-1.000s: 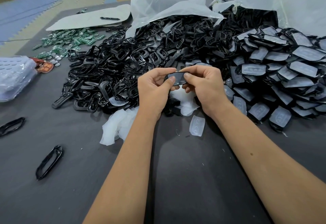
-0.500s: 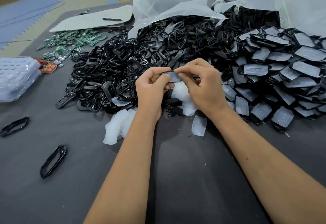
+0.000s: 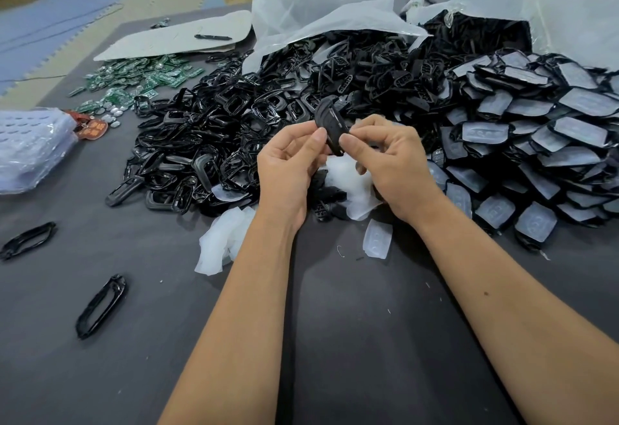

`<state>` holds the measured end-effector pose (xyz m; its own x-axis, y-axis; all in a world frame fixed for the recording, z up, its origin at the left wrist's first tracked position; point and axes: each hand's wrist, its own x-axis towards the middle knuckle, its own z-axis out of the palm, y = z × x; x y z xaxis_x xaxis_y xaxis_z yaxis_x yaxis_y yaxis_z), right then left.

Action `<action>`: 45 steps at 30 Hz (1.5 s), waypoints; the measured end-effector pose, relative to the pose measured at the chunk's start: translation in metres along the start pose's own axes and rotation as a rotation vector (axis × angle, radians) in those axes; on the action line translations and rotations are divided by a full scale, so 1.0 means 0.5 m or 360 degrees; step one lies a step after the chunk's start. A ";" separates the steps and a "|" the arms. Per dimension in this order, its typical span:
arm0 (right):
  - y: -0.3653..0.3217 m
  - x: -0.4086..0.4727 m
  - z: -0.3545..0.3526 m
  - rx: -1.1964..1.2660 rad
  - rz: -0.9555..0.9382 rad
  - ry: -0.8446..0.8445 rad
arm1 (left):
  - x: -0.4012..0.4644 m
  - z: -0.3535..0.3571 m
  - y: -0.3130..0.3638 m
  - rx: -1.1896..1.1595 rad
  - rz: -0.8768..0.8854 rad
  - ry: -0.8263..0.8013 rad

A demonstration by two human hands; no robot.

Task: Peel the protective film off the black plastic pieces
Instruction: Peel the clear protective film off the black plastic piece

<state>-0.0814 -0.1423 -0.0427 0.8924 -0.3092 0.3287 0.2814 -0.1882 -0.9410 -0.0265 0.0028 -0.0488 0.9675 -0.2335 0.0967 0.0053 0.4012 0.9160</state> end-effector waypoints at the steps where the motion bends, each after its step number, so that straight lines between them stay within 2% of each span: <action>1: 0.000 0.001 -0.003 0.0070 0.0056 -0.0054 | 0.000 0.000 0.002 -0.0008 -0.0016 0.0002; 6: 0.015 0.005 -0.007 0.0268 0.0332 -0.0211 | 0.003 0.001 0.004 -0.0060 -0.0079 0.0019; 10: 0.020 0.004 -0.006 0.0481 0.0317 -0.0143 | 0.003 0.004 0.004 -0.0045 -0.0087 0.0028; 18: 0.019 0.000 -0.006 0.0537 0.0325 -0.0082 | 0.002 0.004 -0.001 0.0072 -0.0058 0.0012; 28: 0.007 -0.003 -0.012 0.0349 0.0252 -0.0067 | 0.002 0.007 -0.010 0.0246 0.0004 0.0005; 34: 0.006 0.004 -0.011 0.0601 0.0321 0.0000 | 0.005 0.006 -0.018 0.0407 0.0058 -0.0021; 45: 0.005 0.008 -0.026 0.0750 0.0349 -0.0038 | -0.002 0.011 -0.015 0.0328 0.0073 -0.0105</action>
<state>-0.0816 -0.1564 -0.0428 0.9545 -0.2719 0.1228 0.2101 0.3203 -0.9237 -0.0289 -0.0050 -0.0538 0.9469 -0.2794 0.1590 -0.0965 0.2248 0.9696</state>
